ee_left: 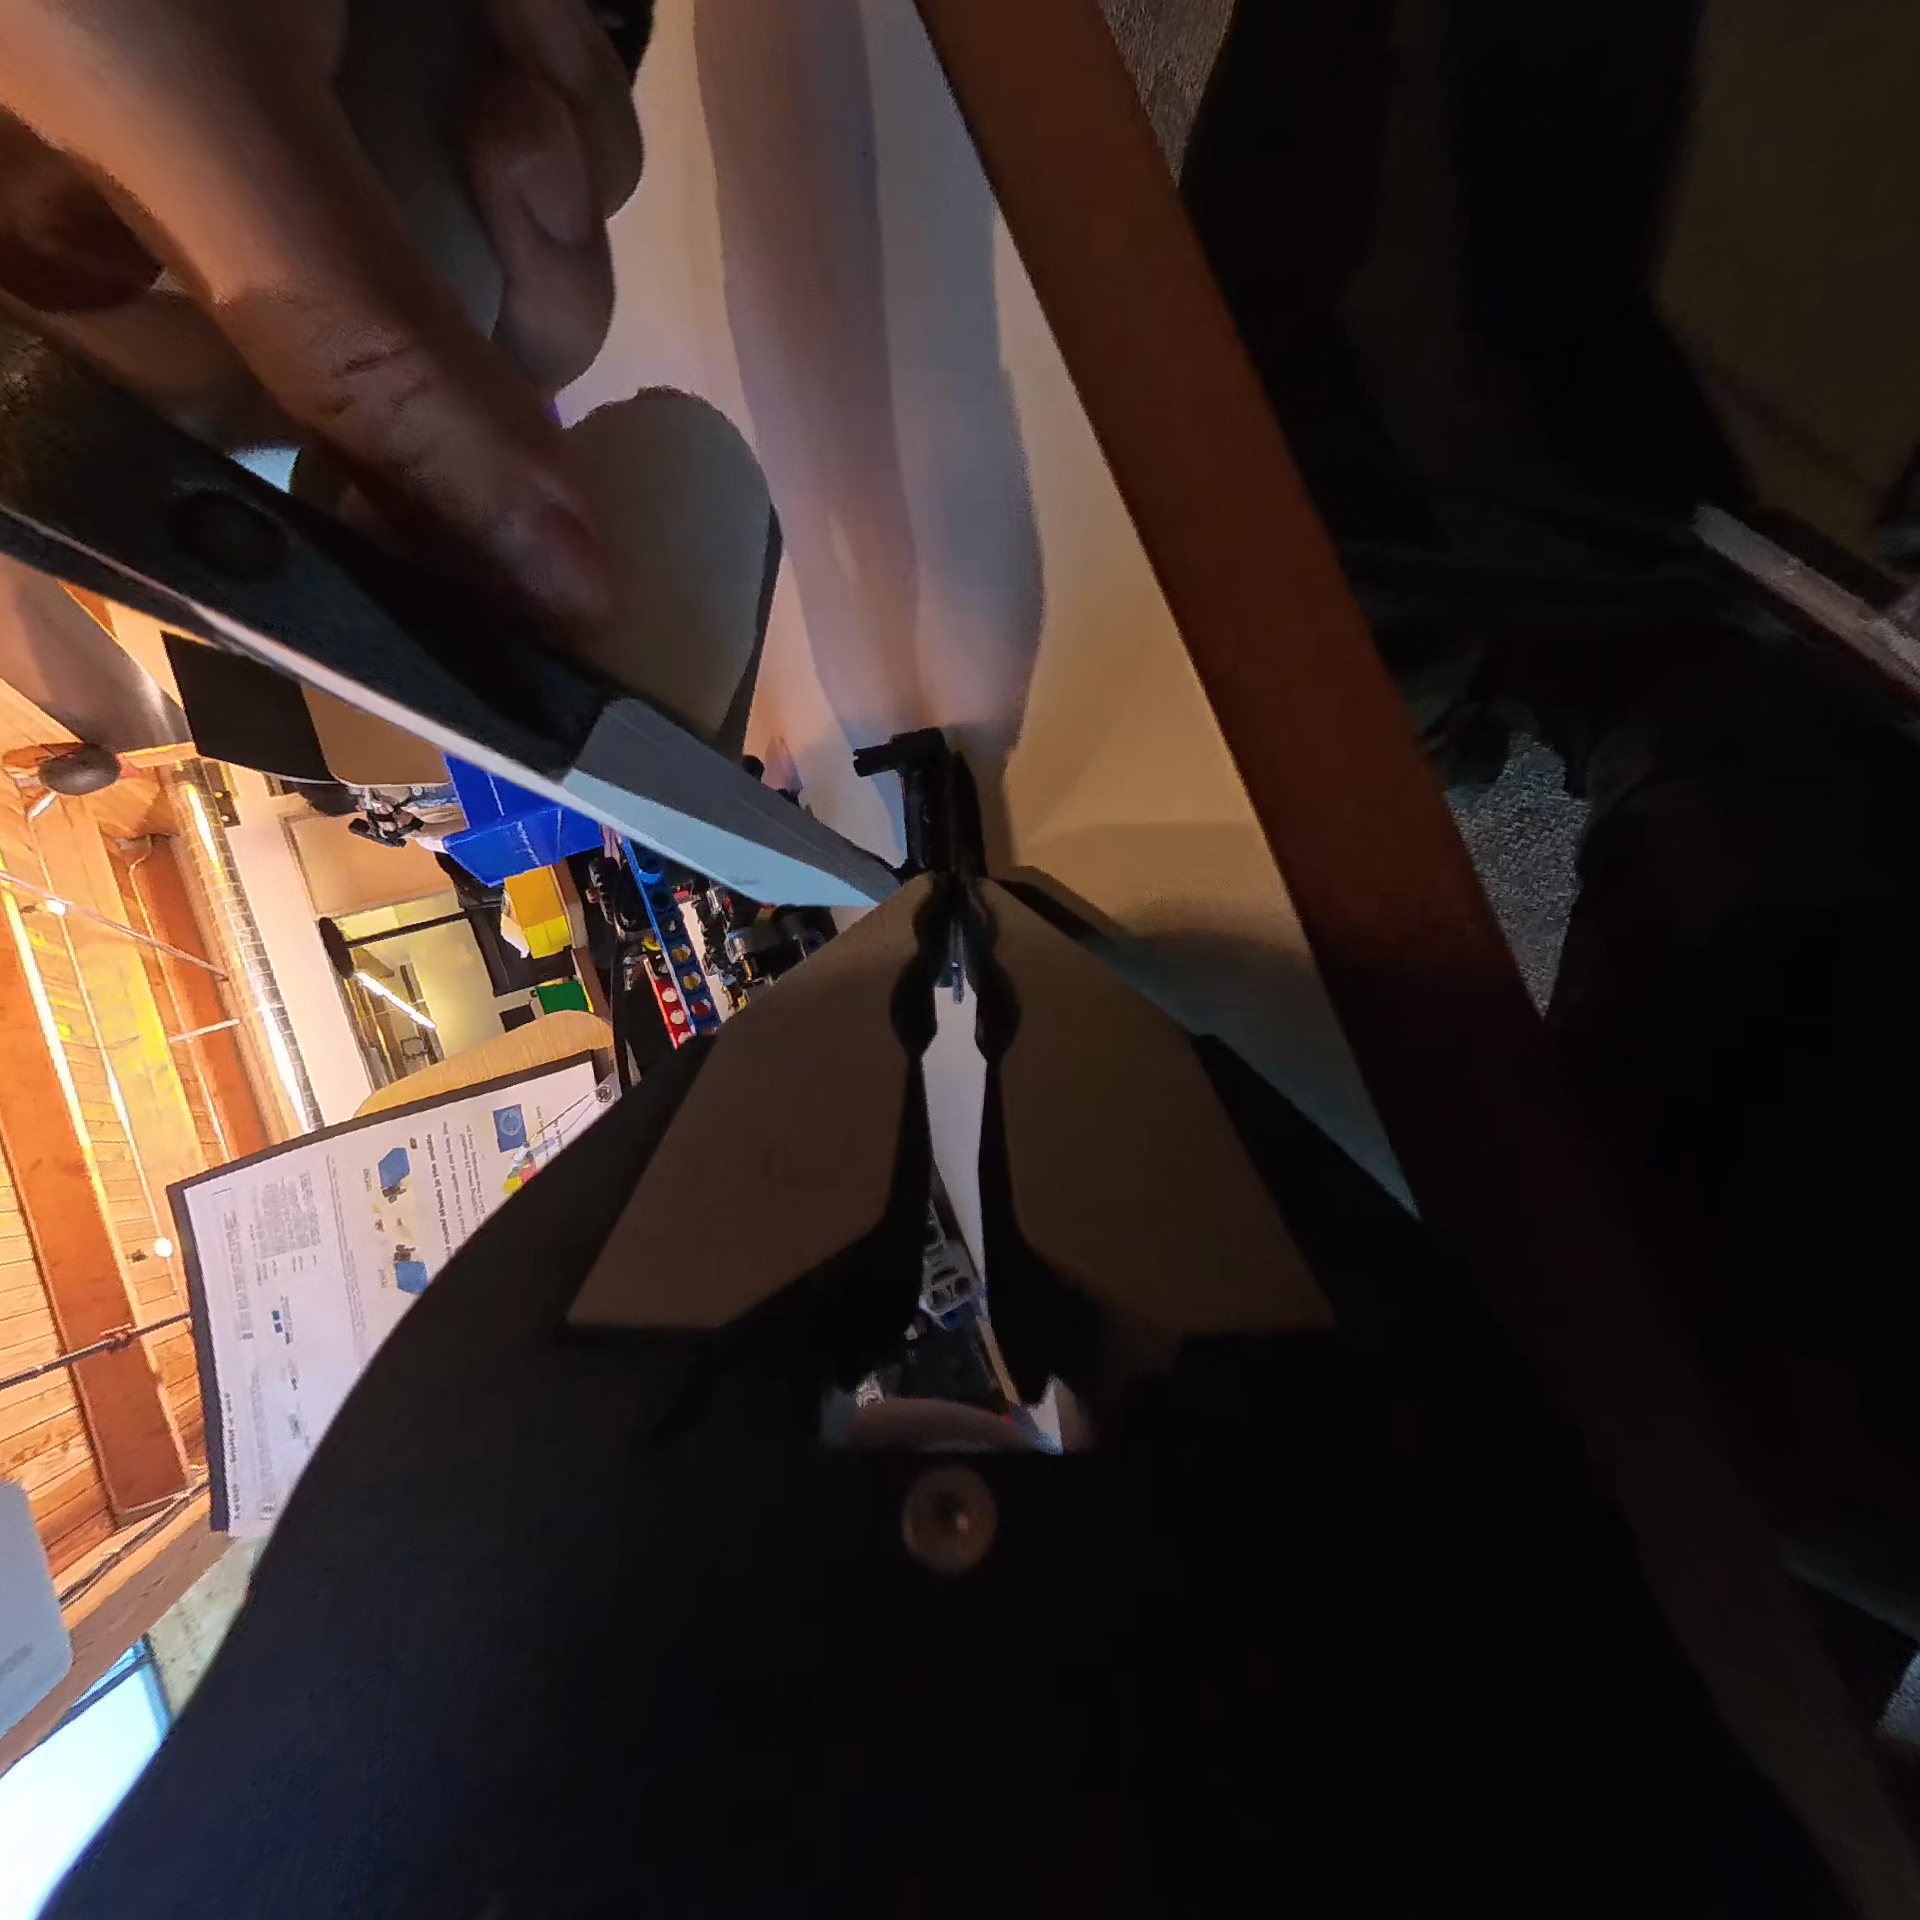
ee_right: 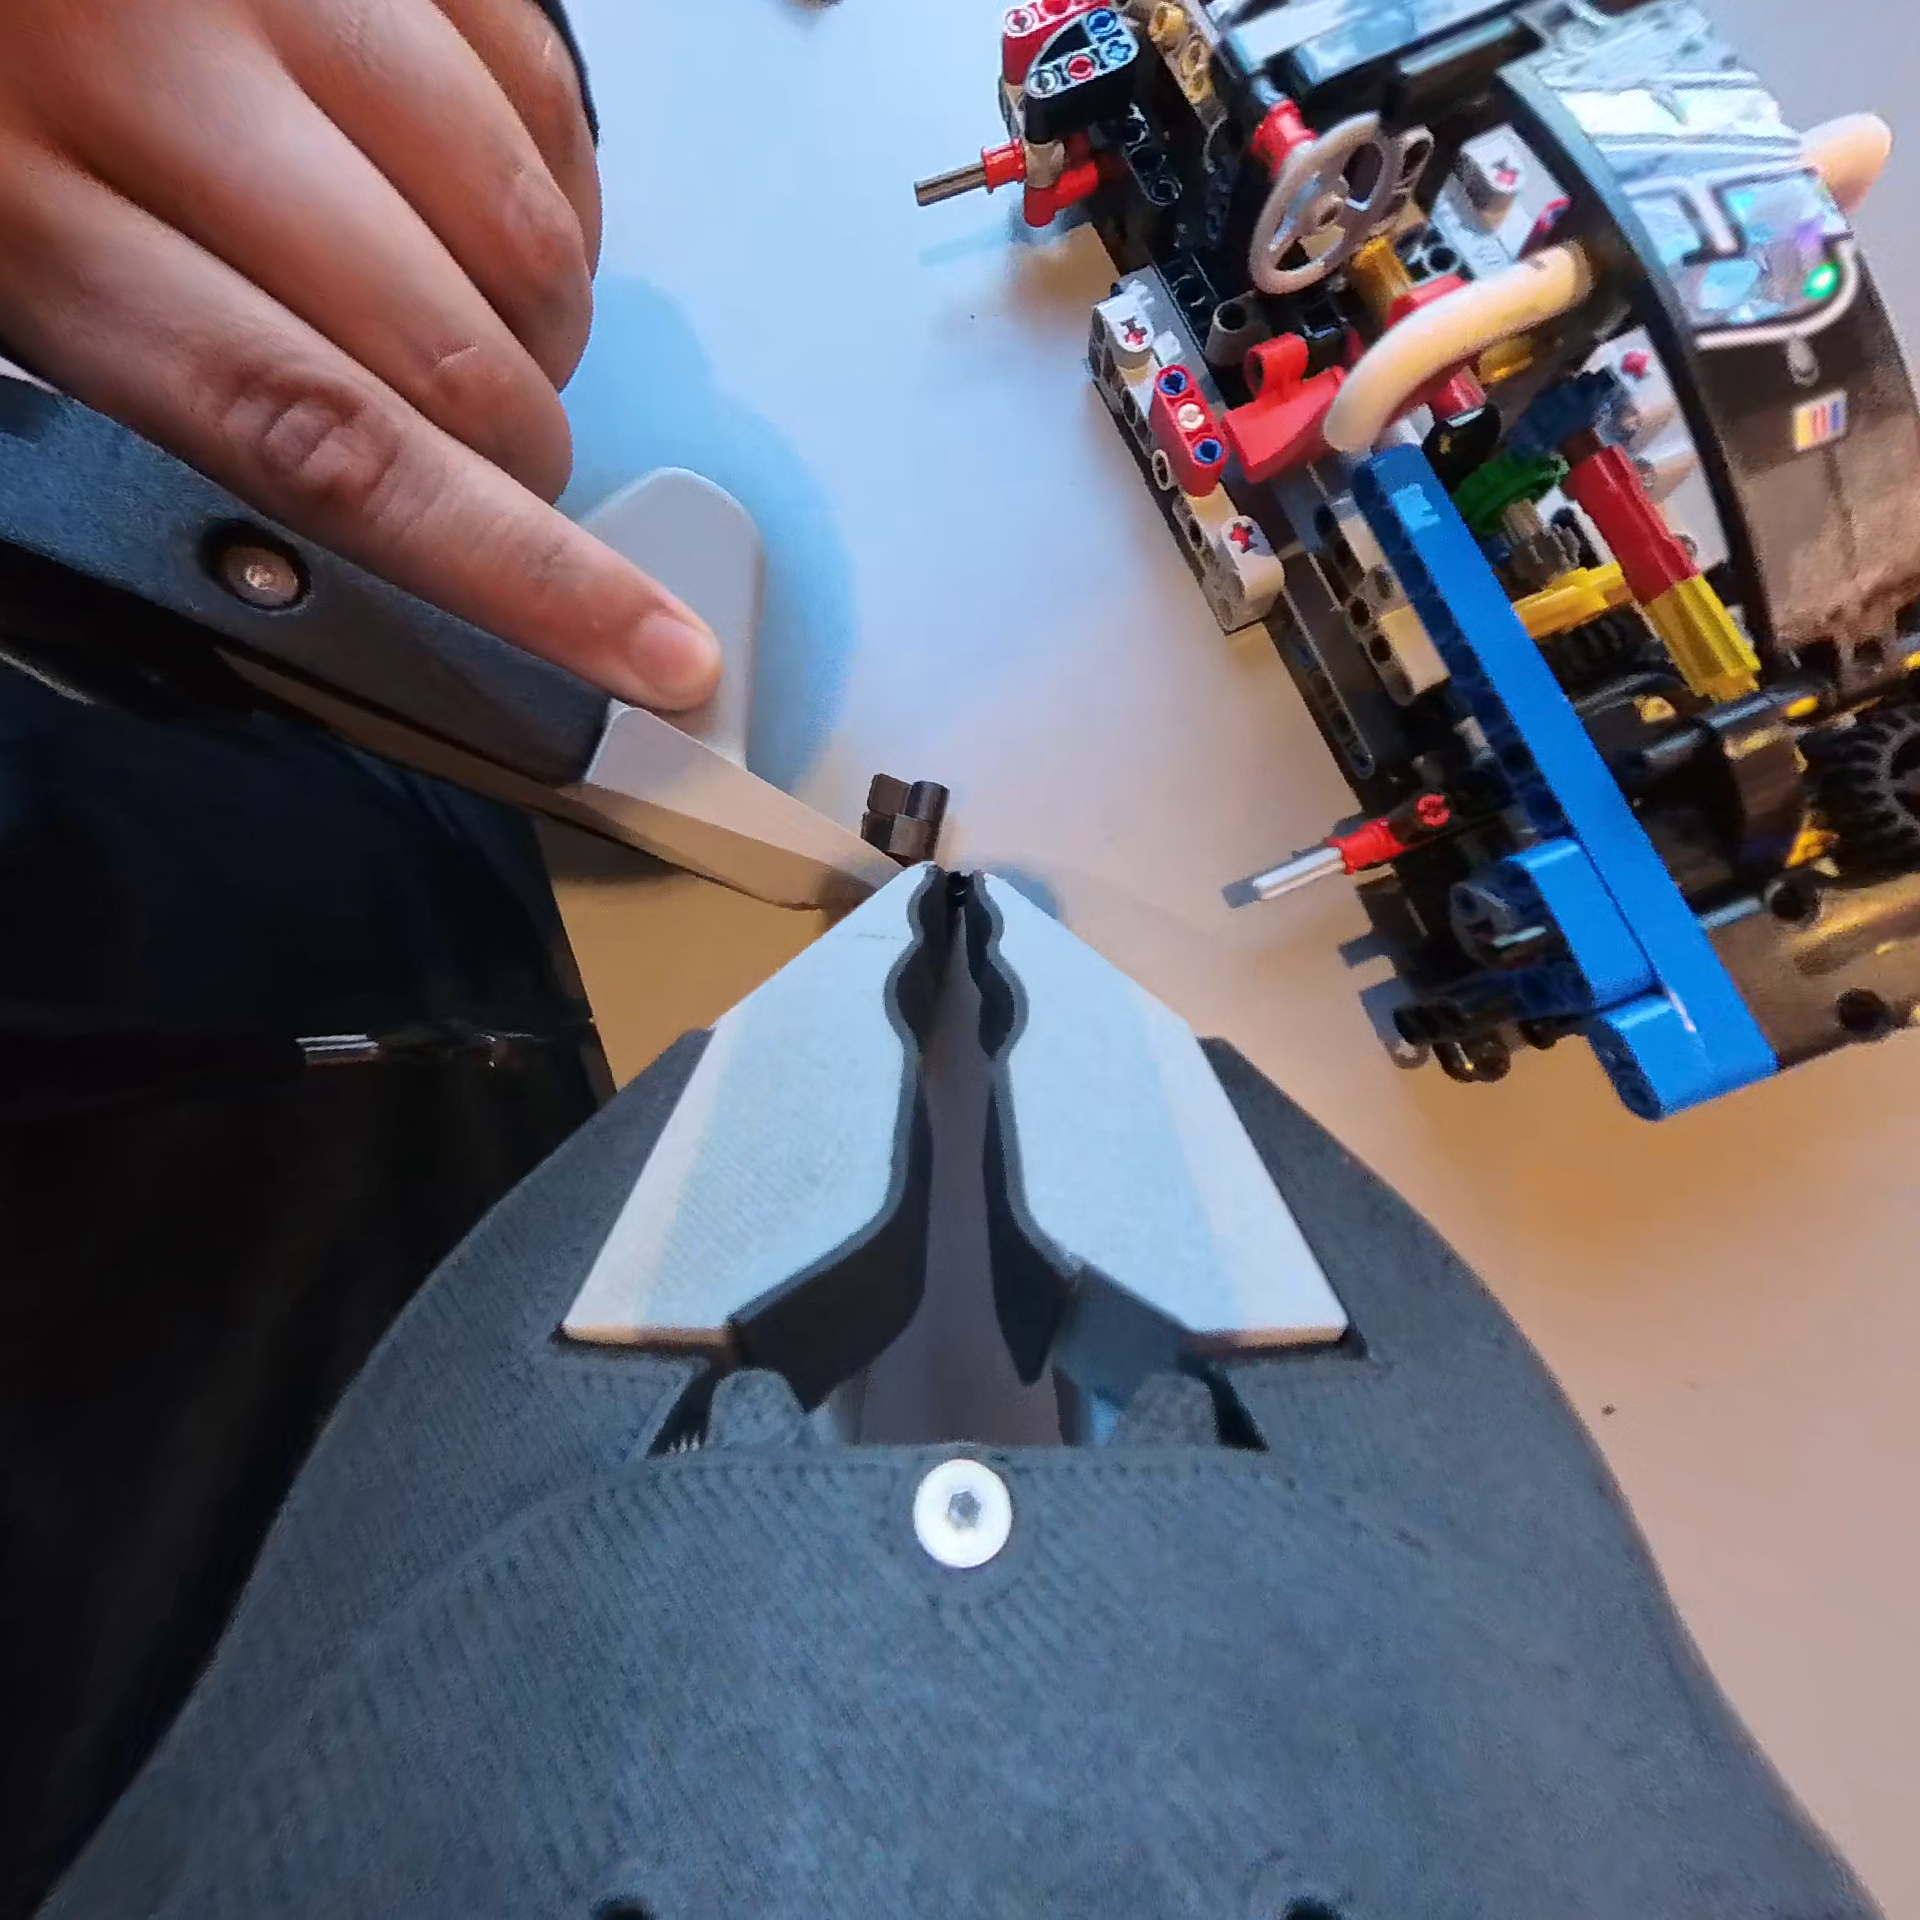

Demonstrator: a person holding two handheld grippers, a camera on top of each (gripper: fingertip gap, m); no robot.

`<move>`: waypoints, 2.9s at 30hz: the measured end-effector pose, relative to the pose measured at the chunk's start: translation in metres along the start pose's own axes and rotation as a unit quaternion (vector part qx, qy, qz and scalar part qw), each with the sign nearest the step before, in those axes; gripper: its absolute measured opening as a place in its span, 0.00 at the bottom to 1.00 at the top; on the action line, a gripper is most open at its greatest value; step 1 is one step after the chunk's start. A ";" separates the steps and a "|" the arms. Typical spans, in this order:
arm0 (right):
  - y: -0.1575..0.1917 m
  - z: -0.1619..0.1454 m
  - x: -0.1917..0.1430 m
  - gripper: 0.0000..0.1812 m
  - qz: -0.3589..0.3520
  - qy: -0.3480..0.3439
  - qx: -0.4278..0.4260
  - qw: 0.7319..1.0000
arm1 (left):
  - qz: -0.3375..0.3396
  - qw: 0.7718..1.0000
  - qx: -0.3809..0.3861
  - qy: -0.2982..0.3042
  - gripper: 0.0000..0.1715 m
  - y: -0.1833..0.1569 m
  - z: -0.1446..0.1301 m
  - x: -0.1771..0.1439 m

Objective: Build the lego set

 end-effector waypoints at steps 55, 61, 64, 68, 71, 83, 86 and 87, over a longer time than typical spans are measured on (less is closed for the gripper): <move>0.028 -0.014 -0.033 0.14 -0.103 -0.120 -0.363 0.918 | -0.239 0.924 -0.266 -0.135 0.00 0.016 0.009 -0.038; 0.023 -0.013 -0.026 0.07 -0.103 -0.118 -0.342 0.926 | -0.247 0.912 -0.296 -0.143 0.00 0.020 0.009 -0.038; 0.017 -0.011 -0.024 0.07 -0.074 -0.129 -0.246 0.958 | -0.214 0.927 -0.285 -0.115 0.00 0.024 0.002 -0.034; 0.013 -0.005 -0.025 0.08 -0.055 -0.136 -0.197 0.969 | -0.180 0.943 -0.263 -0.090 0.00 0.030 -0.004 -0.034; 0.022 -0.002 -0.026 0.20 -0.031 -0.149 -0.223 0.963 | -0.187 0.949 -0.235 -0.096 0.00 0.028 -0.001 -0.039; 0.034 0.015 -0.010 0.07 -0.110 -0.133 -0.387 0.906 | -0.240 0.904 -0.305 -0.181 0.00 0.032 0.003 -0.059; 0.035 0.018 -0.007 0.07 -0.087 -0.140 -0.340 0.926 | -0.229 0.908 -0.305 -0.172 0.00 0.032 0.000 -0.060; 0.035 0.019 -0.007 0.07 -0.077 -0.146 -0.320 0.933 | -0.223 0.912 -0.301 -0.169 0.00 0.033 -0.001 -0.060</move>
Point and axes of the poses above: each gripper's, where its closed fingertips meet, x out along the fingers, z out of its top, y = z × x across the jaws, the point moved 1 cm from there along -x, back along the fingers, and after that the axes turned 4 degrees about x, right-handed, at the moved point
